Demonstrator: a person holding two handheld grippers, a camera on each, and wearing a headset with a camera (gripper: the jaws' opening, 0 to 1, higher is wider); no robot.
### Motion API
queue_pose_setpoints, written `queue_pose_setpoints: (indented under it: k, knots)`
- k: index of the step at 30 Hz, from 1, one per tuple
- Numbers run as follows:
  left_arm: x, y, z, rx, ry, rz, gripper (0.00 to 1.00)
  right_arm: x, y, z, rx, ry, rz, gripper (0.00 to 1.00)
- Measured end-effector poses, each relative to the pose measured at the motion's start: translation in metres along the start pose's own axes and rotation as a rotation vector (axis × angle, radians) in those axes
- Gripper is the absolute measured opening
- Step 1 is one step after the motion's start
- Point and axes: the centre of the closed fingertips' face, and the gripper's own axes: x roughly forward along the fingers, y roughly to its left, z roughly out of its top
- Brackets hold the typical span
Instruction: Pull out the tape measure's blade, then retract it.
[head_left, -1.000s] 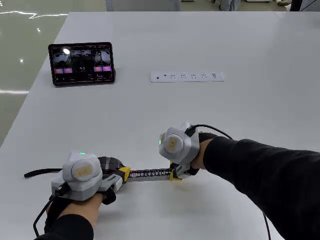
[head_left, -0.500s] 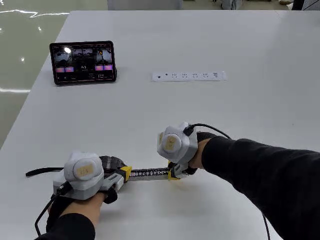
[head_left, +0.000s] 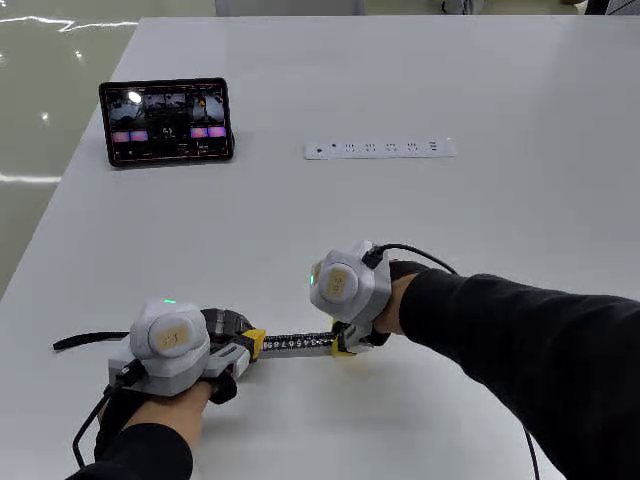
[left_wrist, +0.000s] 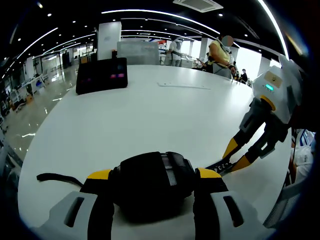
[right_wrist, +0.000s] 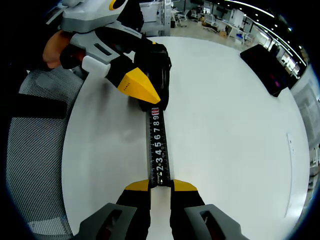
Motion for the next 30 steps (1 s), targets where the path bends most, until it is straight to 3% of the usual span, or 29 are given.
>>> queue_pose_setpoints:
  k: [16, 30]
  knots:
    - [-0.001, -0.001, -0.001, -0.012, 0.002, -0.007, 0.59, 0.002, 0.001, 0.007, -0.004, -0.015, -0.001, 0.1]
    - [-0.002, 0.001, 0.001, -0.039, -0.008, -0.035, 0.59, 0.004, 0.0, 0.013, 0.019, -0.086, 0.011, 0.1]
